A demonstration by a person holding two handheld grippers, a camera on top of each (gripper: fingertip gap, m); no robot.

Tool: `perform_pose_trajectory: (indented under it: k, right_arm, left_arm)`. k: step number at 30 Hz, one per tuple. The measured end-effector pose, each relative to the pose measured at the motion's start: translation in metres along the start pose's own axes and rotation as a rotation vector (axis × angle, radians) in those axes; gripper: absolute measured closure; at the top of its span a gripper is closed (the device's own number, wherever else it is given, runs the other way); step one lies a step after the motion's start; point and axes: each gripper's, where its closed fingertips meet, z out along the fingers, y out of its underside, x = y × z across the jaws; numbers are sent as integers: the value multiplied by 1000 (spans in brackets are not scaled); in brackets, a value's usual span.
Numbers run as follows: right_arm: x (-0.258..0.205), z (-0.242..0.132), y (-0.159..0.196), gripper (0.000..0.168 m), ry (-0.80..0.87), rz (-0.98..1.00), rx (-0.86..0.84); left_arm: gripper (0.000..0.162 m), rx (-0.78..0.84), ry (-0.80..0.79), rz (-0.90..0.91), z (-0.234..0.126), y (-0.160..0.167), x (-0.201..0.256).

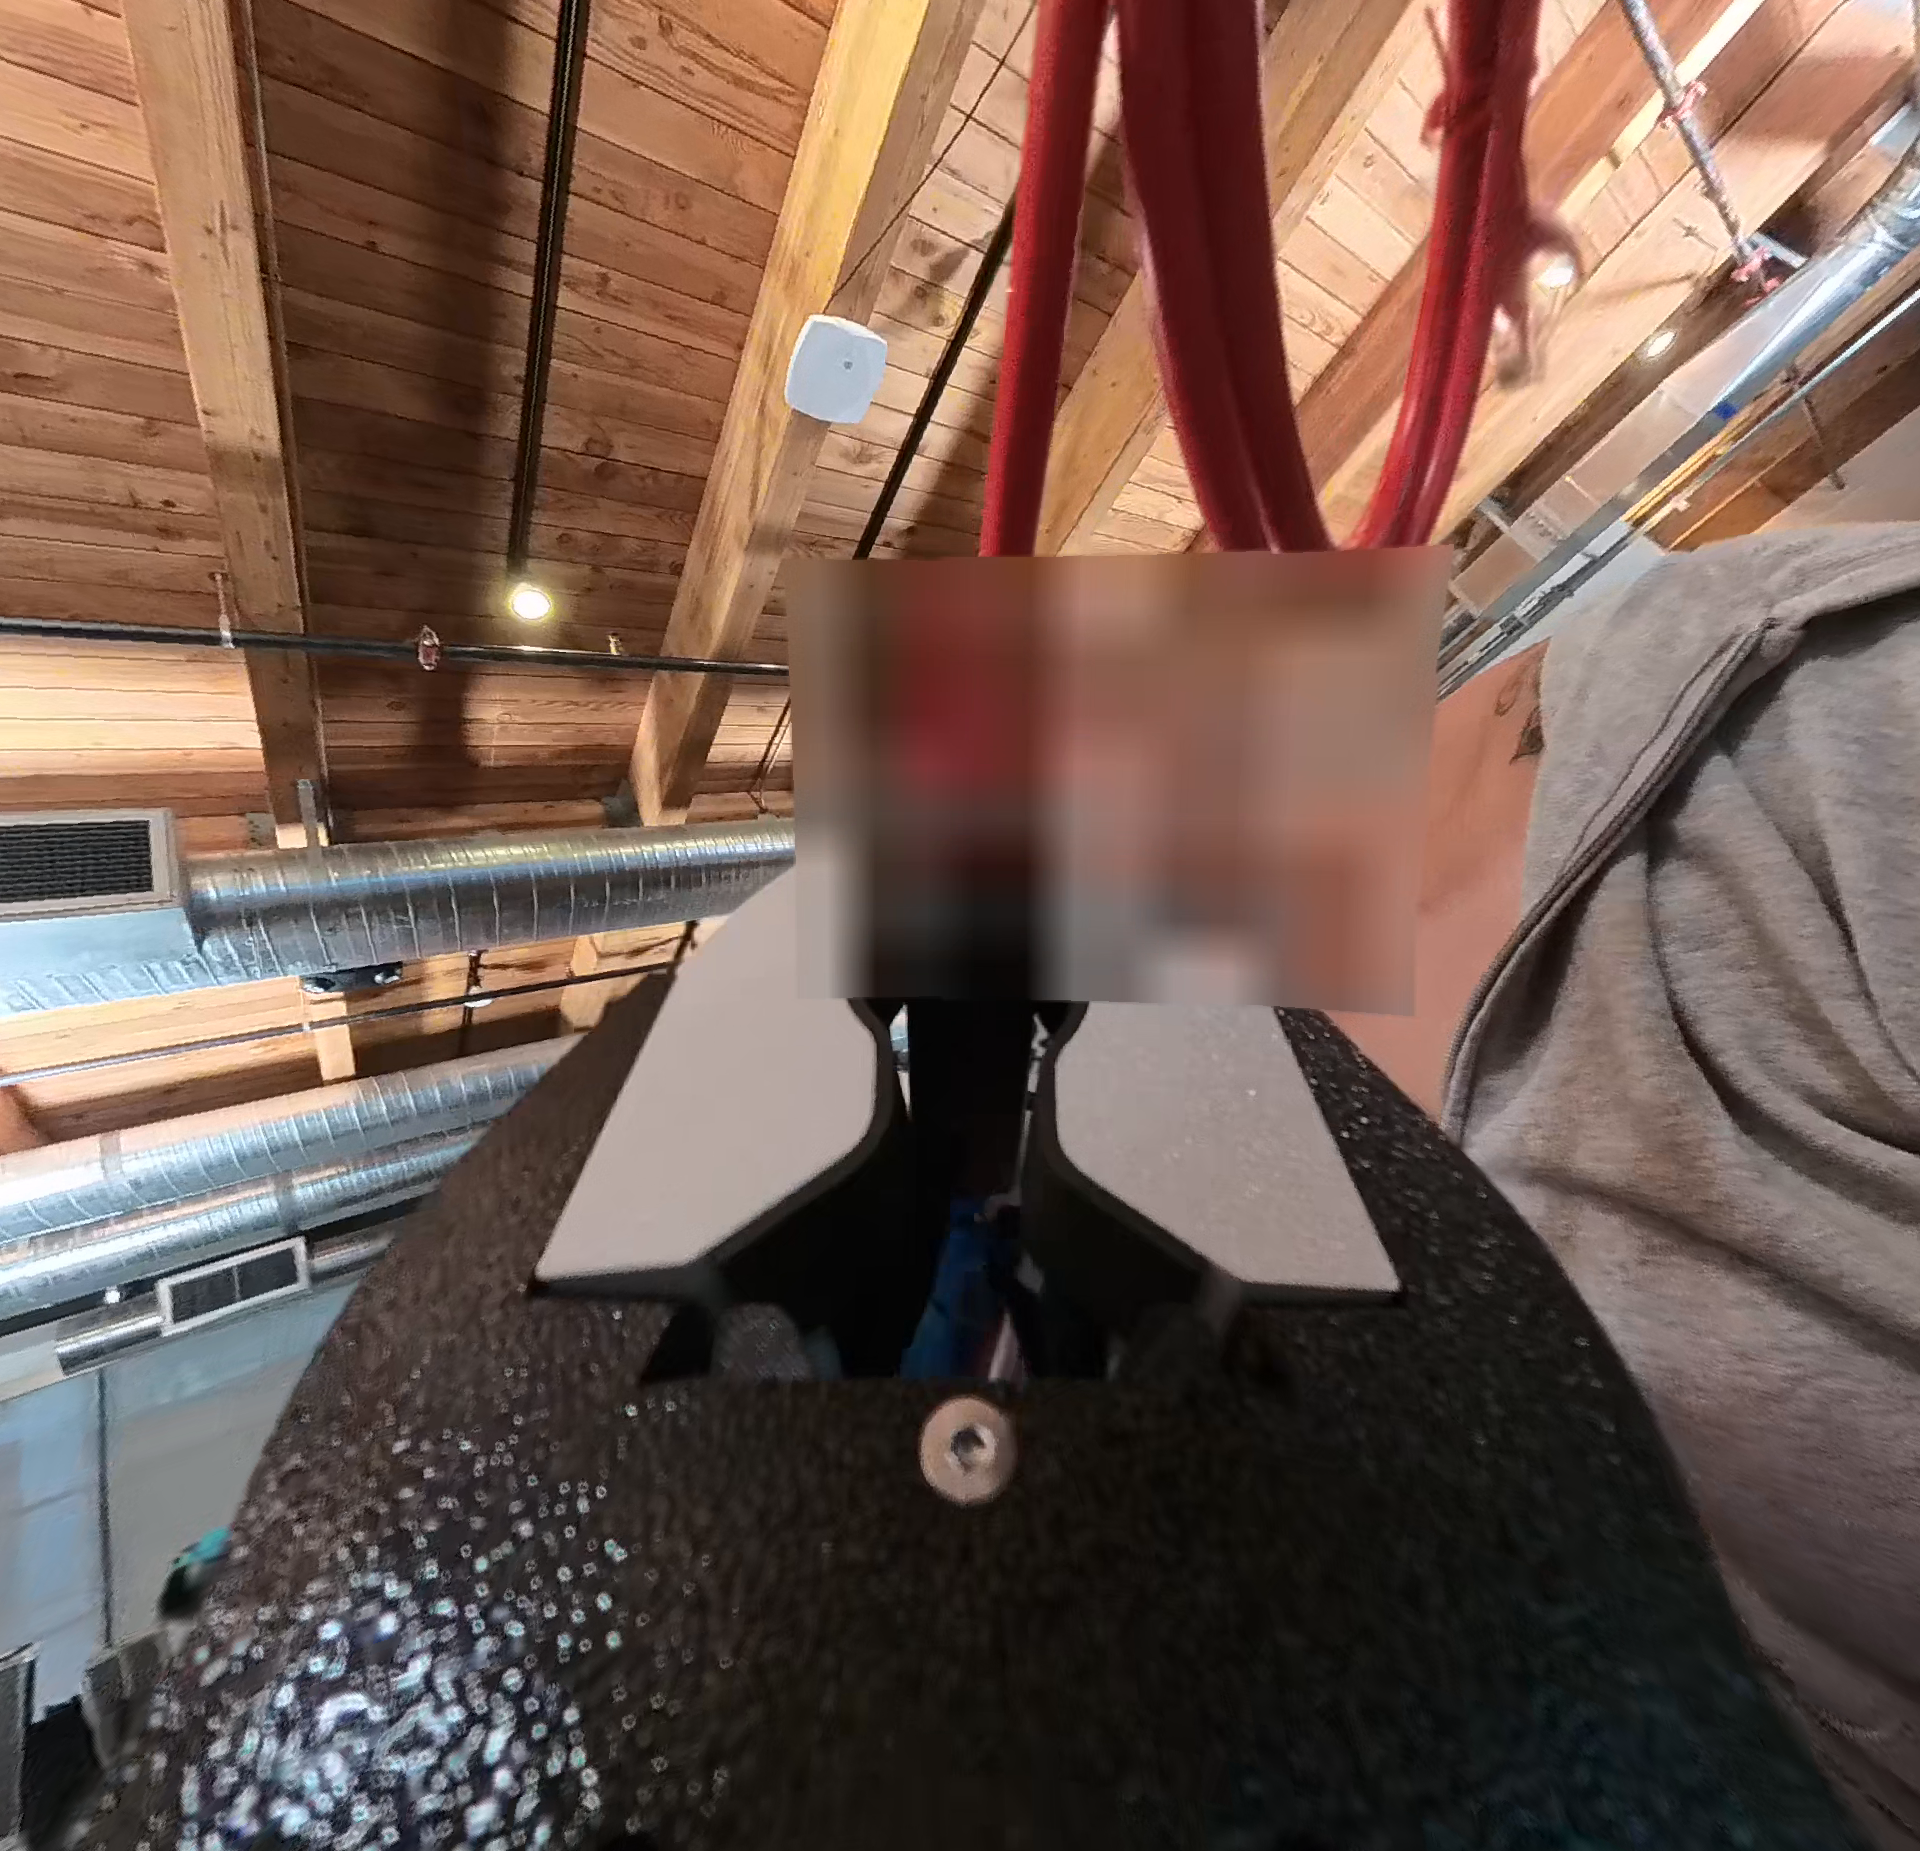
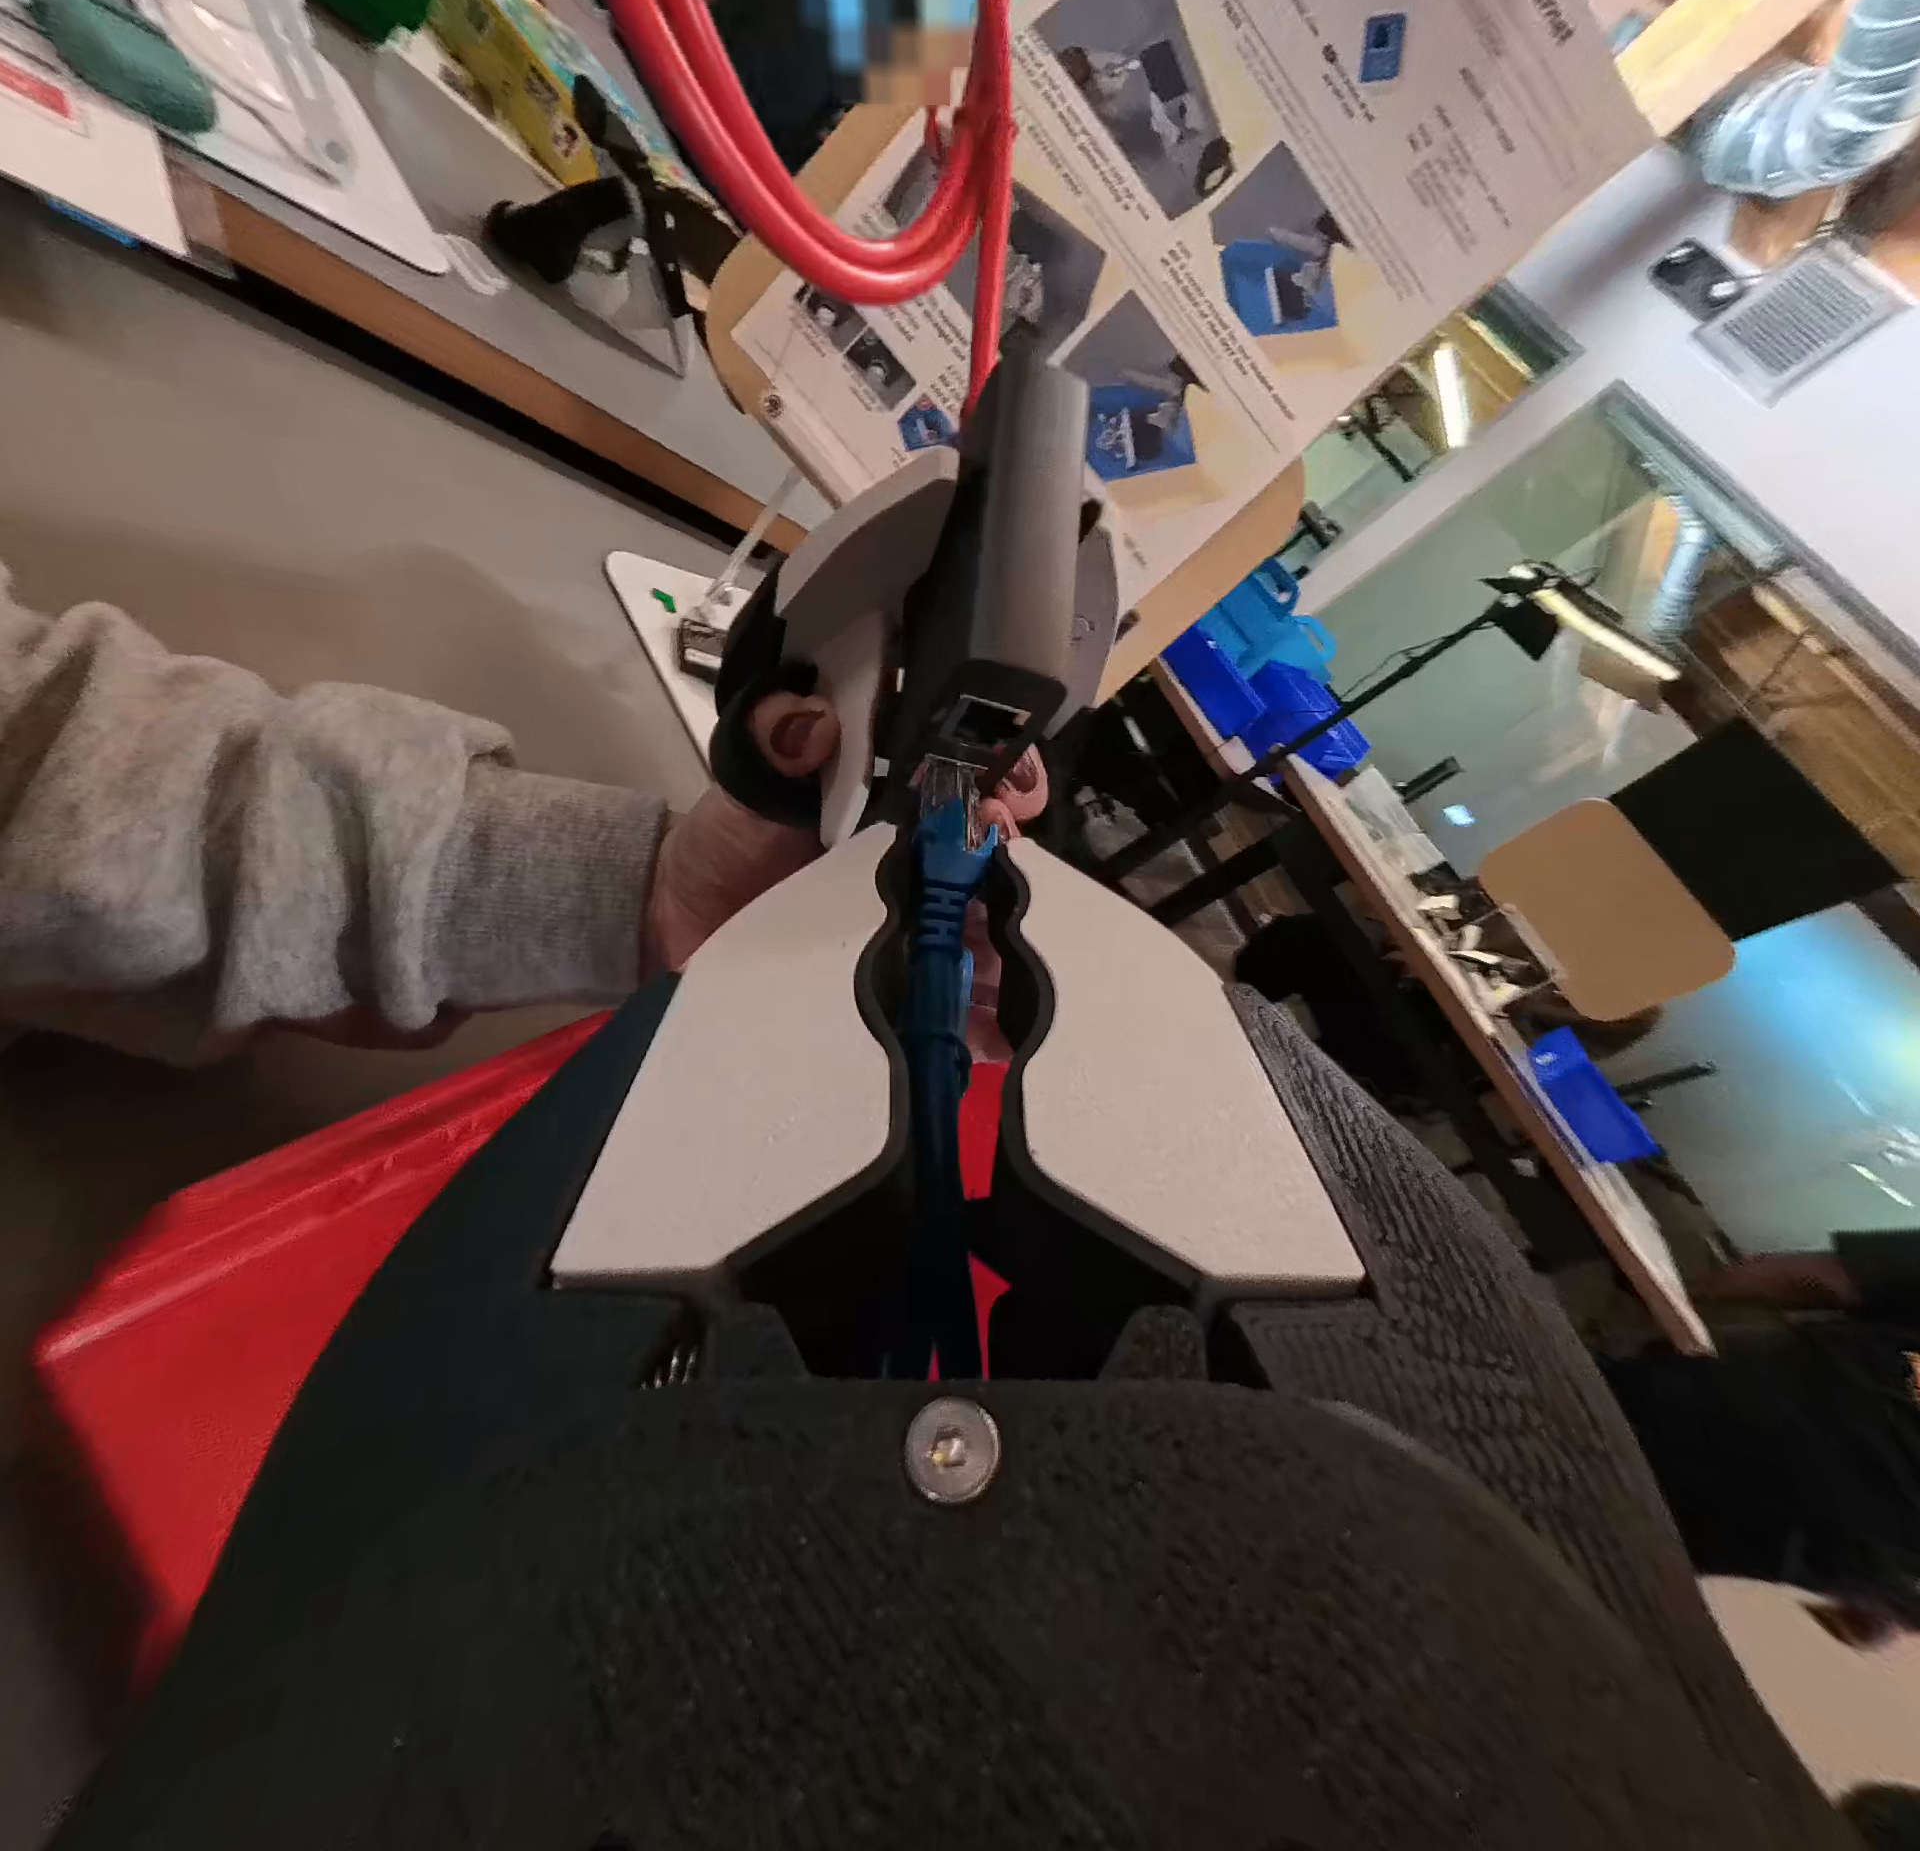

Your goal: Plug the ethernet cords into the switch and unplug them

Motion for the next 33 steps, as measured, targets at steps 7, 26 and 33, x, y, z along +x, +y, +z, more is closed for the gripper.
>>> perform_pose_trajectory:
  k: [7, 26, 33]
  right_arm:
    - [6, -1, 4, 156, 45, 9, 11]
    - [11, 5, 2, 141, 116, -24, 75]
    - [56, -39, 9, 129, 155, 43, 162]
  left_arm:
    - [140, 22, -36, 33, 1, 4, -7]
    - [142, -129, -165, 74, 3, 3, -19]
    - [142, -253, -276, 309, 13, -37, -10]
